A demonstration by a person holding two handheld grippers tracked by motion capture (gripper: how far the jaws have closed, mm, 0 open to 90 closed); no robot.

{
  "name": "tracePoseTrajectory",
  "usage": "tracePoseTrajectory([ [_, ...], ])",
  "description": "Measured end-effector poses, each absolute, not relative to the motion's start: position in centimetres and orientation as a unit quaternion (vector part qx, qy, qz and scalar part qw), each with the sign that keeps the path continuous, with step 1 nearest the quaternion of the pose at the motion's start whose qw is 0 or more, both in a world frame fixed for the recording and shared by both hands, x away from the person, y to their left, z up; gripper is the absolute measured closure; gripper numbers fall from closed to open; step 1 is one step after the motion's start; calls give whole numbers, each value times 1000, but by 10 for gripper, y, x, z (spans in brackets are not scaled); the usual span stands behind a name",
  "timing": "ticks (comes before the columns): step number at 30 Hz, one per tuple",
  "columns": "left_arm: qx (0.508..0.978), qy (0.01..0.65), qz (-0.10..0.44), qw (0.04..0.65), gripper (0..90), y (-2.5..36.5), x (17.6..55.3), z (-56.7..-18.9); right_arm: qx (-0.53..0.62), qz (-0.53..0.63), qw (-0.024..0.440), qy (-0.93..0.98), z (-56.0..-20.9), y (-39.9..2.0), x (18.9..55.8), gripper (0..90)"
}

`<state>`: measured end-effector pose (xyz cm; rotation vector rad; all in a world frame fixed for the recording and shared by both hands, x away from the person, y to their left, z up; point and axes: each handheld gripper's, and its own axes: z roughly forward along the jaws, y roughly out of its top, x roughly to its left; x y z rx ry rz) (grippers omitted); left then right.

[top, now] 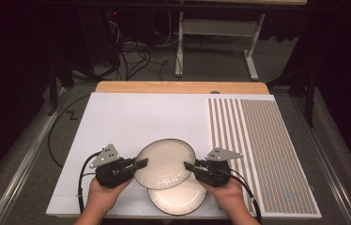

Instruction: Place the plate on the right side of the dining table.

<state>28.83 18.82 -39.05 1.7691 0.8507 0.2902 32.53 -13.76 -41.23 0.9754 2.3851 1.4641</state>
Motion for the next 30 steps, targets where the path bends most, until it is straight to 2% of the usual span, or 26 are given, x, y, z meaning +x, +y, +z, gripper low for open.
tracePoseTrajectory([
  [10, 746, 361, 119, 548, 797, 188, 289, -391, 341, 500, 67, 794, -413, -142, 328, 814],
  [19, 741, 376, 101, 548, 801, 188, 290, -391, 360, 513, 28, 778, -414, -147, 332, 851],
  [30, 732, 390, 86, 552, 802, 186, 291, -388, 361, 525, 23, 771, -407, -153, 331, 864],
])
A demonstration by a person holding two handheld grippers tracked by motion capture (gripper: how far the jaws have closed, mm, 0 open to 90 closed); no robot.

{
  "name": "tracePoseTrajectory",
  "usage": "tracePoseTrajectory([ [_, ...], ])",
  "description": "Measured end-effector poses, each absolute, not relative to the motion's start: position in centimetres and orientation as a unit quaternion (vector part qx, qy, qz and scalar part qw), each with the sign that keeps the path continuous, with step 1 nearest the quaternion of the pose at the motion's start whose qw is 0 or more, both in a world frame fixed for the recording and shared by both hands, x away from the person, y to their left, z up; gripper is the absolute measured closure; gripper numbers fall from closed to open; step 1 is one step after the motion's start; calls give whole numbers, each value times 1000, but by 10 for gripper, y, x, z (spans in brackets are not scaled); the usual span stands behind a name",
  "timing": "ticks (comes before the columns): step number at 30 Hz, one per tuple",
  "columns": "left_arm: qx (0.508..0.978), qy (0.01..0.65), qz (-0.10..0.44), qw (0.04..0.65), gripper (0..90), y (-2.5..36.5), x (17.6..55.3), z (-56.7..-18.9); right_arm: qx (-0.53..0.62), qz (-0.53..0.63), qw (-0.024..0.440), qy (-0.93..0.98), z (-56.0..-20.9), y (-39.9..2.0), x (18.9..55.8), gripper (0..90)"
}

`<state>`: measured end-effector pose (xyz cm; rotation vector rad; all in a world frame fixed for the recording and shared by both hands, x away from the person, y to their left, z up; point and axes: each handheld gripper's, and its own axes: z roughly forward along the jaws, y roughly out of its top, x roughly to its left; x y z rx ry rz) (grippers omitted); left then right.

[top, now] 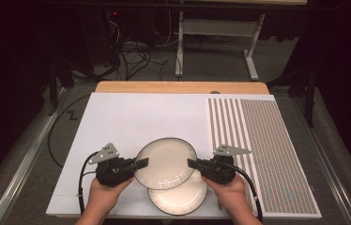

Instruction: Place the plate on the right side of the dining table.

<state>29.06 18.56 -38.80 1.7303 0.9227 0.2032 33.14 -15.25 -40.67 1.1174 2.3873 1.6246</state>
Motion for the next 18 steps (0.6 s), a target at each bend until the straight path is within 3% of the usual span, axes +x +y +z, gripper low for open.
tracePoseTrajectory([
  [18, 725, 379, 78, 570, 798, 146, 307, -371, 374, 549, 57, 745, -381, -194, 331, 874],
])
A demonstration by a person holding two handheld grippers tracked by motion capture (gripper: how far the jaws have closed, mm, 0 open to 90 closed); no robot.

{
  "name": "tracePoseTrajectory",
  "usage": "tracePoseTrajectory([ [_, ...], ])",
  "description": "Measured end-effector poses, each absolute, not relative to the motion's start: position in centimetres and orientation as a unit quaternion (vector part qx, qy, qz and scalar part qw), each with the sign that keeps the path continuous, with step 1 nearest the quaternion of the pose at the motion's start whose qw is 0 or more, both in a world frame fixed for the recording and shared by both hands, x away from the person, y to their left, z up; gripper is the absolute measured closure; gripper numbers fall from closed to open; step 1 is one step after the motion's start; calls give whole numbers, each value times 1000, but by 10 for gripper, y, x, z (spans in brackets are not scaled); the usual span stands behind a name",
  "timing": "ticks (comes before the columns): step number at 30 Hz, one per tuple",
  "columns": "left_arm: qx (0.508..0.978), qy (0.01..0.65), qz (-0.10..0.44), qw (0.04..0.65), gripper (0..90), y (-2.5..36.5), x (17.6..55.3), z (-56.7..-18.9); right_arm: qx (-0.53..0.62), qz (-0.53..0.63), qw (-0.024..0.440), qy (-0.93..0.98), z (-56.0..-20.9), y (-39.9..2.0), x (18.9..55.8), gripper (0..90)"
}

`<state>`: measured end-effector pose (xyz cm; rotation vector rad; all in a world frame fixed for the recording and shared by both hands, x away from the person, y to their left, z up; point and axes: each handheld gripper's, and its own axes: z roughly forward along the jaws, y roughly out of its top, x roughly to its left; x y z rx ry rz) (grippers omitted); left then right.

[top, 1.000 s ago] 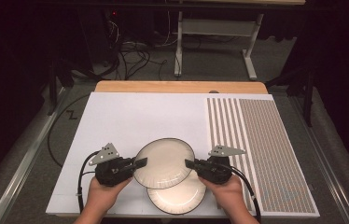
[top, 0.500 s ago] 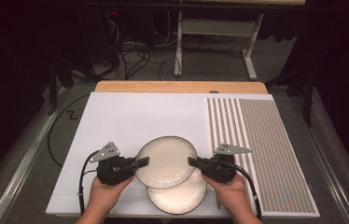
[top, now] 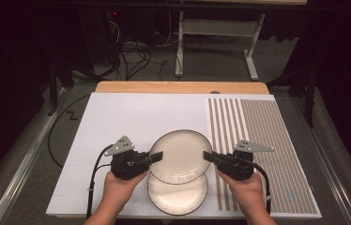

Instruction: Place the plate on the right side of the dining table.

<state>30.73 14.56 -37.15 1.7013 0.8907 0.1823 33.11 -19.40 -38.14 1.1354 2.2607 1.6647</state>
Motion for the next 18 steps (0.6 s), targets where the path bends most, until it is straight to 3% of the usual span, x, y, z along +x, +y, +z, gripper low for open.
tracePoseTrajectory([
  [18, 748, 370, 40, 549, 795, 93, 340, -364, 406, 549, 90, 725, -373, -245, 336, 872],
])
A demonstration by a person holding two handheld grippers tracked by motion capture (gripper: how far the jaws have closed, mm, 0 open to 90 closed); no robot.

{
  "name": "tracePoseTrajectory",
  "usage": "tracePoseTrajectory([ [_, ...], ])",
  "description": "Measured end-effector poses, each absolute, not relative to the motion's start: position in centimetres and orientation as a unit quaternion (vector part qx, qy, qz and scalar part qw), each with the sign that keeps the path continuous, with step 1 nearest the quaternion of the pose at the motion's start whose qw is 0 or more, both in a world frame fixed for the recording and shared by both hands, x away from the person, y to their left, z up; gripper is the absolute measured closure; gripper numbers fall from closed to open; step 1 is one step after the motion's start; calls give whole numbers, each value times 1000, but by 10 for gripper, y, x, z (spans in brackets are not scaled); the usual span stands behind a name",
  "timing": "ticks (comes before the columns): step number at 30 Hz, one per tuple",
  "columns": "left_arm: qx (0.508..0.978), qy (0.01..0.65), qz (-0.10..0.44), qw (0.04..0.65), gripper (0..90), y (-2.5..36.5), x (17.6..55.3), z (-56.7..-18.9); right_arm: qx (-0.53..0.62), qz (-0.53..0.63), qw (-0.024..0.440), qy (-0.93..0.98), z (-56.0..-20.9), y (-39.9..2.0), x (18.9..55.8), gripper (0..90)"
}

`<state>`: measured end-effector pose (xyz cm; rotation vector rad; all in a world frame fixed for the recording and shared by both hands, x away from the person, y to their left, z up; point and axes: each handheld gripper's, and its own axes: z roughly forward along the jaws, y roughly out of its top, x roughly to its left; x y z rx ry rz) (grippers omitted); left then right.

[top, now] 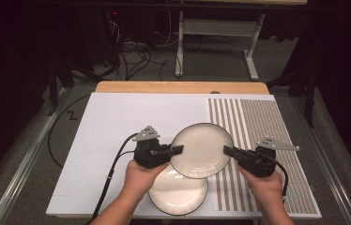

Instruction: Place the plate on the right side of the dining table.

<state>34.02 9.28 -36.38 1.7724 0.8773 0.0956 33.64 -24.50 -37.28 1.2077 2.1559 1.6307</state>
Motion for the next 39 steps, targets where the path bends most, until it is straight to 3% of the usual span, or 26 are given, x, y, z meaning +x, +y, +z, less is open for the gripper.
tracePoseTrajectory([
  [39, 795, 357, -4, 490, 757, -40, 402, -380, 500, 514, 158, 679, -389, -356, 329, 877],
])
